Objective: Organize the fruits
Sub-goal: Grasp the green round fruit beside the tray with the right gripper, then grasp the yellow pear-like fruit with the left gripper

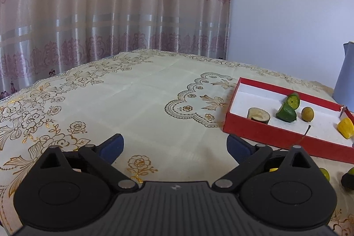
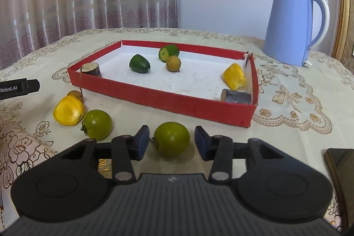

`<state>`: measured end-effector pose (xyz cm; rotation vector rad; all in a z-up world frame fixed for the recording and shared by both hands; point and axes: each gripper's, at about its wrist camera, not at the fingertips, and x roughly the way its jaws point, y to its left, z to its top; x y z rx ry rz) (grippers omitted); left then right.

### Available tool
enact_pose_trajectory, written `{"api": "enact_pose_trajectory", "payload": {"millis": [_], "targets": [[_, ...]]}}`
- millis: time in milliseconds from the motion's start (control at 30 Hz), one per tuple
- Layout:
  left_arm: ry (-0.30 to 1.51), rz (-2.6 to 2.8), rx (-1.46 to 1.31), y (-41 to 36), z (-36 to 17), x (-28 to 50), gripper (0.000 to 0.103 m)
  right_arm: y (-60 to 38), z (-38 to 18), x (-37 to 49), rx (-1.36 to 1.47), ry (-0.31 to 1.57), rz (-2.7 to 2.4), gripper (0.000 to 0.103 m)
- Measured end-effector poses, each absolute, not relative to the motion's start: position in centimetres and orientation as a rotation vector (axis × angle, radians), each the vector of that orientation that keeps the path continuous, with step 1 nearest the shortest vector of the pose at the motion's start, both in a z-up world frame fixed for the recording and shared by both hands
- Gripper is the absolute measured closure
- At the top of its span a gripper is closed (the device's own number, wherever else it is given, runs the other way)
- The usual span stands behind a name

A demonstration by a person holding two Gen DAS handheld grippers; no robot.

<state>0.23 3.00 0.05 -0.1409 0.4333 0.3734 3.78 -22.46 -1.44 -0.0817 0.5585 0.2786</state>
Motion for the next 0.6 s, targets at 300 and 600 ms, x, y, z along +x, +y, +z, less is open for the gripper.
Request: {"api": "enact_pose_trajectory", "payload": {"millis": [300, 600], "targets": [[0.439, 0.37, -0.148, 3.15, 0.02, 0.3, 0.003, -22.32, -1.24, 3.36, -0.098, 0.533, 0.266, 0.068], [0.441, 0.373, -0.148, 3.08, -0.07, 0.34, 0.003, -22.7, -0.93, 2.79, -0.084, 0.512, 0.265, 0.068]]}}
